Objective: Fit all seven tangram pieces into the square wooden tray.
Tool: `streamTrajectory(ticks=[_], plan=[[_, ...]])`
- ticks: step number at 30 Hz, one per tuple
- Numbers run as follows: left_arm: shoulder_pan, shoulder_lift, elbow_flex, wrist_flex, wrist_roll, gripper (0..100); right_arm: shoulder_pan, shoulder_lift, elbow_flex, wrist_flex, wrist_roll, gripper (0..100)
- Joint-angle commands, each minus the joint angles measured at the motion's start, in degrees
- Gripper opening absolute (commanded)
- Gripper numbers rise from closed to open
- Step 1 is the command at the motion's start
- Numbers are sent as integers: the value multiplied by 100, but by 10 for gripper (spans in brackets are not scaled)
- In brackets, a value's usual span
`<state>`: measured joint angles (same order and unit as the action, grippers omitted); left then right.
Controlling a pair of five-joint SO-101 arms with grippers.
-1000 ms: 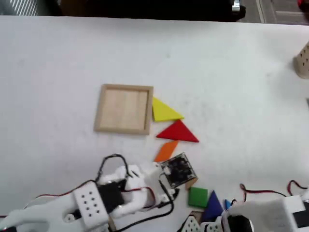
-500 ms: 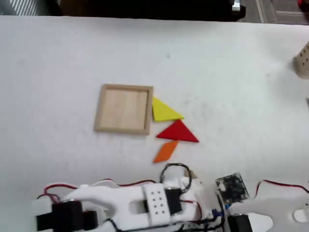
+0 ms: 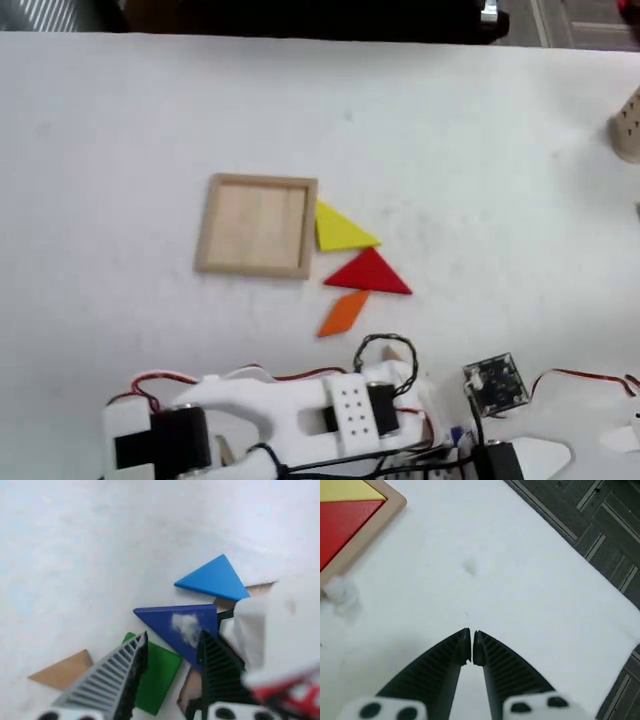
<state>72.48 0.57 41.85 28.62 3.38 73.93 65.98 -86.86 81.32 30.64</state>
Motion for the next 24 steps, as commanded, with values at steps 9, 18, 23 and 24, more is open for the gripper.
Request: streamTrajectory(ticks=[9,18,23,24], plan=[[-1727,40,-378,-35,-633,158,268,-365,-826,321,-9,18],[-2273,-435,-352,35,-343,158,259,-426,-844,787,264,18],[-796,-1437,70,747,-62,158,268,-400,-844,787,299,18],[-479,-1596,202,738,-70,158,268,-382,-844,778,299,18]])
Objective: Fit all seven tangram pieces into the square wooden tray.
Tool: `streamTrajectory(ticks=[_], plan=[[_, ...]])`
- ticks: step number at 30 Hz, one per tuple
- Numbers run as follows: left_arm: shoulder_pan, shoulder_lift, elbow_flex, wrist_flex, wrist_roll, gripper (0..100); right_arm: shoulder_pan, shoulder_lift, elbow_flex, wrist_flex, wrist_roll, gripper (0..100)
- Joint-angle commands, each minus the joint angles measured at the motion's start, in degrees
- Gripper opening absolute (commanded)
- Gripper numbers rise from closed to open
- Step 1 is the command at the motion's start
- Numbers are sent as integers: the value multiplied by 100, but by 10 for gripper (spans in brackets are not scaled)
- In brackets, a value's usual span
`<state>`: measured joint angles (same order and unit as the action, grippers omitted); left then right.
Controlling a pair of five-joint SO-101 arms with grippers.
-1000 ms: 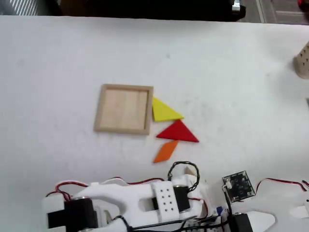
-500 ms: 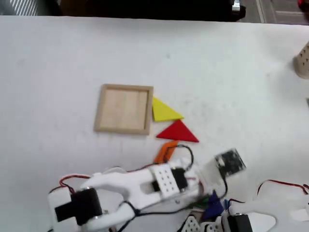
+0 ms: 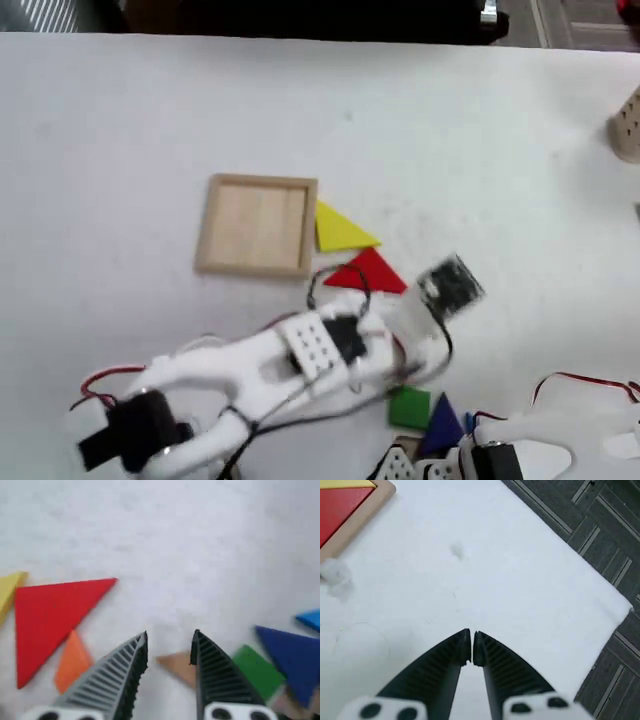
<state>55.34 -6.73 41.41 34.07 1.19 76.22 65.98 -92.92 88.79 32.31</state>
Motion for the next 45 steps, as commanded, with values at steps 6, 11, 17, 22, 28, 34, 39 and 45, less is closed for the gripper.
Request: streamTrajectory(ticks=[6,11,17,22,28,34,39,45], plan=[[1895,-743,633,-624,158,162,22,-374,-229,31,132,18],[1771,409,70,-862,158,160,-48,-382,-229,31,97,18],[1727,1349,-1099,105,167,158,-84,-374,-229,40,97,18],[1147,1613,-1433,237,167,158,-48,-418,-237,40,123,18],[-365,1657,-1547,167,114,158,48,-426,-246,13,141,18],[-1042,1499,-1556,26,149,158,48,-426,-246,40,141,18],[-462,620,-1486,905,501,158,48,-418,-246,40,141,18],[1209,-295,-598,1108,598,161,48,-418,-246,40,141,18]])
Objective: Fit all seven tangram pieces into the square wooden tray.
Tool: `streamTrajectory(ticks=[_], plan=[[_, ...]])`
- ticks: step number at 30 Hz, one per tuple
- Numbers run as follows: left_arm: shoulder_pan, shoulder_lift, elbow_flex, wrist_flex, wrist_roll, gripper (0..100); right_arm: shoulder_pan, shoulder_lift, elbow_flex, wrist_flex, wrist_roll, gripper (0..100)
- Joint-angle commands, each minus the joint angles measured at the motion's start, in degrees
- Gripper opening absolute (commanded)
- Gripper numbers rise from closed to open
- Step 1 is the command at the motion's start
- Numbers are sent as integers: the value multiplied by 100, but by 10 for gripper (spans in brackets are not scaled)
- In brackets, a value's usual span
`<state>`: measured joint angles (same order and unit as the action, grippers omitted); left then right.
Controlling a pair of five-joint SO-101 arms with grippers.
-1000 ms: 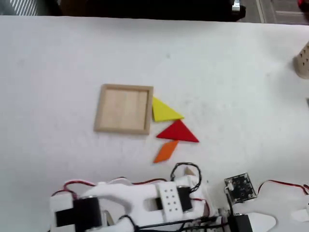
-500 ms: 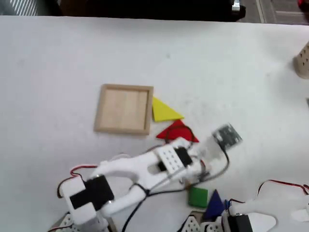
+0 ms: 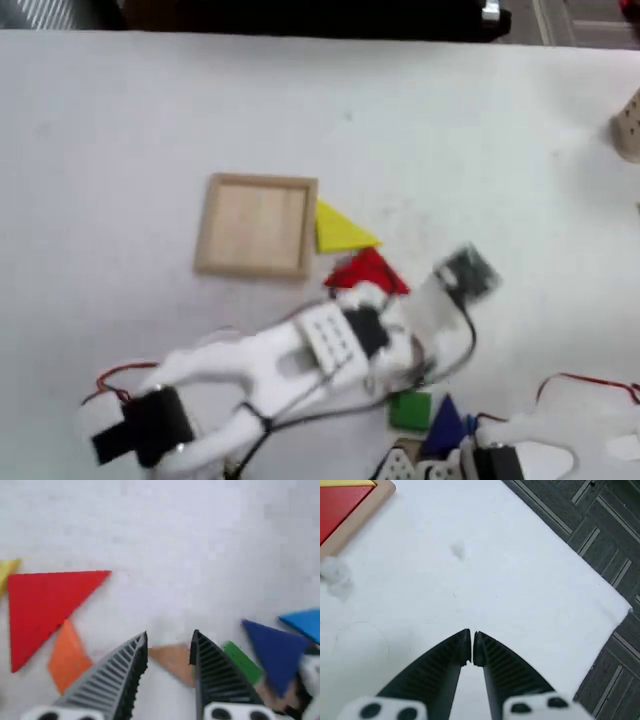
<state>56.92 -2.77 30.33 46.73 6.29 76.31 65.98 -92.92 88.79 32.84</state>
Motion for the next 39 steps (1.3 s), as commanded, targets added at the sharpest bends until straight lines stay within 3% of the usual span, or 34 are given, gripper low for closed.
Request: streamTrajectory(ticks=[1,6,11,17,23,30,39], plan=[[1235,-699,703,-378,88,161,40,-409,-246,40,88,18],[1657,-690,1292,-1363,88,162,13,-374,-229,40,88,18],[1622,-681,1284,-1793,-343,162,-4,-365,-229,31,88,18],[1481,-479,1116,-2356,-308,158,-66,-365,-220,40,88,18],[1499,927,325,-2215,352,158,-75,-365,-220,40,88,18],[1464,1332,-440,-1011,527,158,-57,-365,-220,4,88,18],[382,1349,-440,-607,659,158,13,-374,-229,-22,281,18]])
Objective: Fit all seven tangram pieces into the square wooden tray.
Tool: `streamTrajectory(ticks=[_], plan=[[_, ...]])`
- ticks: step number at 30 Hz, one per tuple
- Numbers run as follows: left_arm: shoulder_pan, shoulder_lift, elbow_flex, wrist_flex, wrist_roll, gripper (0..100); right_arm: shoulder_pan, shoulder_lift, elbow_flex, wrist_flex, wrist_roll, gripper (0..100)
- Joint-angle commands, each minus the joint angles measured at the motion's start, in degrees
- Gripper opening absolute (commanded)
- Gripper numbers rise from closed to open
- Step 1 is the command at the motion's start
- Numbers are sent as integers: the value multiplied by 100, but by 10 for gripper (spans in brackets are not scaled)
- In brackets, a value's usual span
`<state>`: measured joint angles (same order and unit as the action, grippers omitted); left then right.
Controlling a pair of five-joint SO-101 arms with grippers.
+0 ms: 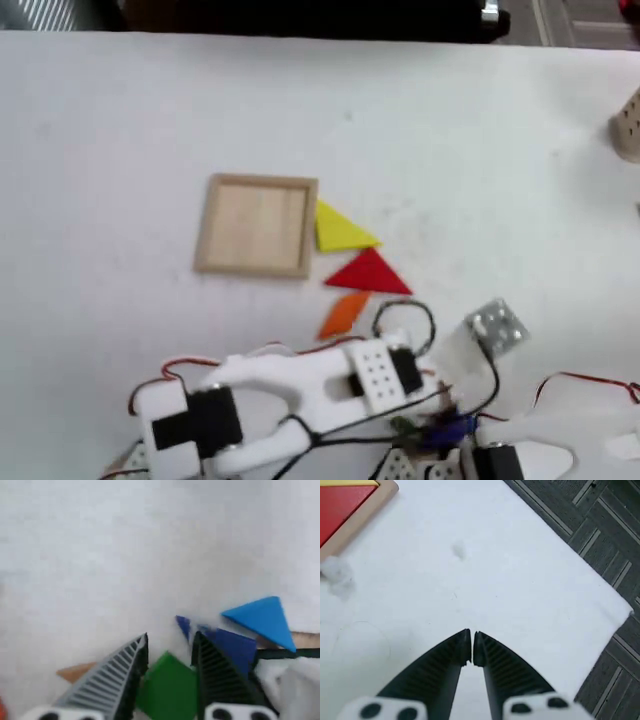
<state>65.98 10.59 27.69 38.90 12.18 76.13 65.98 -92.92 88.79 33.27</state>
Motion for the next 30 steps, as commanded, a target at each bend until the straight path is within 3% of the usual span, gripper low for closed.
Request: streamTrajectory(ticks=[1,13,18,22,26,30], plan=[[-646,13,-176,220,70,158,31,-374,-229,-31,325,18],[-1868,-48,-580,545,70,158,48,-374,-237,-22,440,18],[-549,-716,-378,1046,70,158,48,-365,-229,-13,413,18],[611,-1191,281,299,53,158,48,-338,-220,-13,396,18],[743,-1165,774,-993,-378,158,31,-180,-237,-224,396,18],[769,-875,712,-1503,-413,158,40,-22,-229,-760,308,18]])
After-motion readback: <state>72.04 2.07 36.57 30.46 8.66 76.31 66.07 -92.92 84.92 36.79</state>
